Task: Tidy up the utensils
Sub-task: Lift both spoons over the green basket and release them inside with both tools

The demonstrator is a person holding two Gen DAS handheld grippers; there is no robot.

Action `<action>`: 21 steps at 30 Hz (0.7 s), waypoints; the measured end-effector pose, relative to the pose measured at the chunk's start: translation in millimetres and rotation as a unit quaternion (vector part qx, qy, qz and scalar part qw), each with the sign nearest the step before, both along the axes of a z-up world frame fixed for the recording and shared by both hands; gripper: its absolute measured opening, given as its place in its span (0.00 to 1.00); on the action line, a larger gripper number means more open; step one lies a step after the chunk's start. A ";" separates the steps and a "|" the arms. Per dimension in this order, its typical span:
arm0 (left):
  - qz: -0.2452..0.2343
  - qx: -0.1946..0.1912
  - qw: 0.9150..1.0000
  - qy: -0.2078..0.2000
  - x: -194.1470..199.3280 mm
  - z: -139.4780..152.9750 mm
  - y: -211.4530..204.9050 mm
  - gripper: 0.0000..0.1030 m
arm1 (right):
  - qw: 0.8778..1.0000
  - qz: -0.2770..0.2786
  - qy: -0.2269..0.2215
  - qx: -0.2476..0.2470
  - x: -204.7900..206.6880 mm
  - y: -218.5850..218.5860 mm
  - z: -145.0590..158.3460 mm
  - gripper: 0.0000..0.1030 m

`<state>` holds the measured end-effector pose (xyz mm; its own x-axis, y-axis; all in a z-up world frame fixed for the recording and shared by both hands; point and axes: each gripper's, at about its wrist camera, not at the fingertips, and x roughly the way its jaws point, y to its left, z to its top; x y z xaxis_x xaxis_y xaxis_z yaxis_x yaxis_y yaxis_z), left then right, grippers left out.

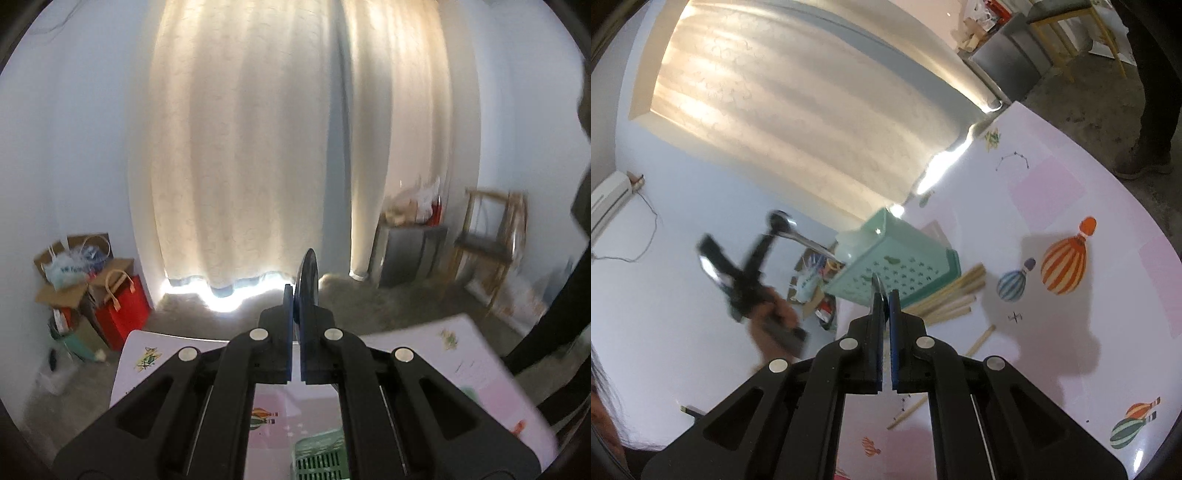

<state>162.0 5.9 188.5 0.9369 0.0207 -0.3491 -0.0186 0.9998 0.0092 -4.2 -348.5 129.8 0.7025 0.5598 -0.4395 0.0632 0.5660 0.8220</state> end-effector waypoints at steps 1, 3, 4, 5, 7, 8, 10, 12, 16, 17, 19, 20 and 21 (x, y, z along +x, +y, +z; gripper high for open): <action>-0.010 0.001 1.000 0.010 2.5 -9.8 -8.4 0.01 | 1.000 -0.003 -0.003 -0.001 2.8 -0.7 0.7 0.03; -0.034 0.005 0.999 0.022 3.5 -25.6 -22.1 0.01 | 1.000 -0.008 -0.008 -0.012 9.7 0.0 5.4 0.03; -0.042 0.007 0.999 0.026 3.9 -30.6 -25.0 0.01 | 1.000 -0.012 -0.010 -0.014 13.2 0.4 6.8 0.03; -0.052 0.004 0.998 0.032 2.9 -37.9 -27.8 0.02 | 1.000 -0.009 -0.012 -0.011 19.5 1.5 7.7 0.03; -0.079 -0.017 0.996 0.045 -0.8 -44.8 -24.3 0.03 | 1.000 -0.011 -0.015 -0.007 28.2 2.0 9.8 0.03; -0.085 -0.023 0.995 0.047 -3.0 -46.0 -22.4 0.06 | 1.000 -0.010 -0.019 -0.009 33.6 3.4 12.6 0.03; -0.101 -0.033 0.993 0.052 -10.3 -44.1 -13.7 0.26 | 0.999 -0.011 -0.028 -0.019 42.3 7.4 19.5 0.03; -0.098 -0.044 0.993 0.043 -26.3 -37.4 1.5 0.37 | 0.998 -0.010 -0.042 -0.035 54.1 14.4 28.2 0.03; -0.089 -0.078 0.992 0.038 -55.8 -29.1 36.7 0.38 | 0.995 0.001 -0.061 -0.081 84.9 32.5 48.3 0.03; -0.084 -0.089 0.992 0.040 -65.0 -27.6 49.9 0.38 | 0.993 0.005 -0.064 -0.099 94.9 39.9 54.7 0.03; -0.072 -0.098 0.992 0.044 -75.7 -29.7 68.2 0.38 | 0.985 0.013 -0.076 -0.152 109.1 56.5 67.2 0.03; -0.065 -0.099 0.992 0.045 -82.1 -31.0 76.4 0.38 | 0.981 0.015 -0.080 -0.175 113.6 62.4 72.3 0.03; -0.059 -0.098 0.992 0.048 -87.9 -32.0 83.7 0.38 | 0.977 0.021 -0.083 -0.195 117.4 69.5 77.3 0.03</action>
